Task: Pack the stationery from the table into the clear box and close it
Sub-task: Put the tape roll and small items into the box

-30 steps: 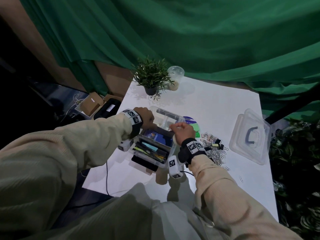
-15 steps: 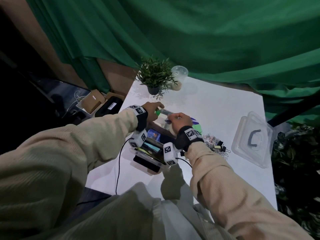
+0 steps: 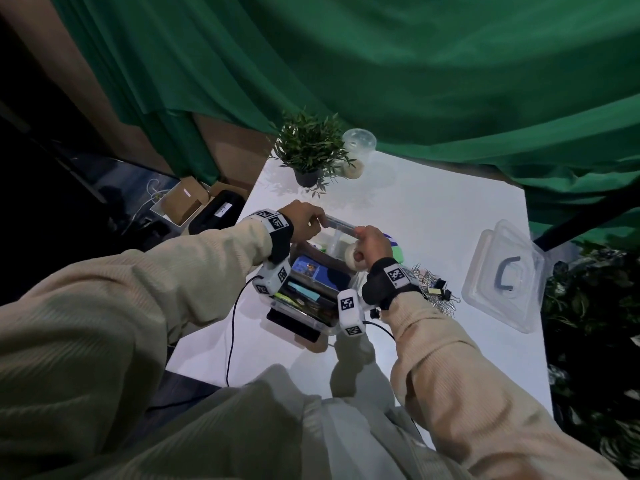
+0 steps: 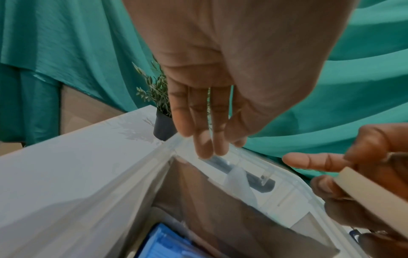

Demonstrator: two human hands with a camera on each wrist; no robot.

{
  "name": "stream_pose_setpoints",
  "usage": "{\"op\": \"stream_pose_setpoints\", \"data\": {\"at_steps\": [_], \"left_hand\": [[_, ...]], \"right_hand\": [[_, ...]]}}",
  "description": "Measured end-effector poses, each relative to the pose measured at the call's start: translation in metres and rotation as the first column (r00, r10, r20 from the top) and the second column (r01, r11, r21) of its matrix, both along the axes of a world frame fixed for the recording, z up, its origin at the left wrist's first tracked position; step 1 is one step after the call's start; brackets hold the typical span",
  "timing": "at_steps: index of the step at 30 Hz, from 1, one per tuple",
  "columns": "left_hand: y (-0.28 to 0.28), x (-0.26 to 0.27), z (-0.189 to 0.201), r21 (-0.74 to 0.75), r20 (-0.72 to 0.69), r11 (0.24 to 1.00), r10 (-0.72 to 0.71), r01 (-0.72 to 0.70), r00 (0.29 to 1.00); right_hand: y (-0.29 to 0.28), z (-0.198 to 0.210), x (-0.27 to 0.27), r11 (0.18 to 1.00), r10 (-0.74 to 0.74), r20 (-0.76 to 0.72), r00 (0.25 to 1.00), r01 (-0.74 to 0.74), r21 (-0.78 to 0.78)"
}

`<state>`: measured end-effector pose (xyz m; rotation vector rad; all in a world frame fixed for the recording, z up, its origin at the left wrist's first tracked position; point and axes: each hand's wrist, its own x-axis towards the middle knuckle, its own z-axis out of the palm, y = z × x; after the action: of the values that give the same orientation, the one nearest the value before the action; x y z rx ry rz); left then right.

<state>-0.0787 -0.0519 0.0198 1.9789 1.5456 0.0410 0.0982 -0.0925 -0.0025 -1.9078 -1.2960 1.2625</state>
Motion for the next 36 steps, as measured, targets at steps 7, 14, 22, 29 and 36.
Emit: {"op": "stream_pose_setpoints", "data": {"at_steps": [7, 14, 22, 29, 36], "left_hand": [[-0.005, 0.020, 0.008, -0.307, 0.181, 0.952, 0.067, -0.008, 0.981], [-0.015, 0.033, 0.020, -0.442, 0.342, 0.897, 0.195, -0.026, 0.919], [-0.024, 0.017, 0.013, -0.391, 0.065, 0.918, 0.095, -0.062, 0.993], [-0.038, 0.045, -0.004, -0.248, -0.145, 0.968, -0.059, 0.021, 0.988], [-0.040, 0.056, -0.024, -0.132, -0.277, 0.964, -0.258, 0.229, 0.925]], "right_hand": [[-0.010, -0.002, 0.011, 0.984, -0.168, -0.208, 0.964, 0.152, -0.089], [-0.023, -0.004, 0.017, 0.985, -0.174, -0.308, 0.935, 0.167, -0.051], [-0.034, -0.003, 0.026, 0.978, -0.179, -0.296, 0.938, 0.203, 0.051], [-0.039, -0.011, 0.069, 0.915, -0.381, -0.145, 0.913, 0.395, 0.086], [-0.055, -0.026, 0.128, 0.860, -0.510, 0.014, 0.860, 0.510, -0.005]]}}
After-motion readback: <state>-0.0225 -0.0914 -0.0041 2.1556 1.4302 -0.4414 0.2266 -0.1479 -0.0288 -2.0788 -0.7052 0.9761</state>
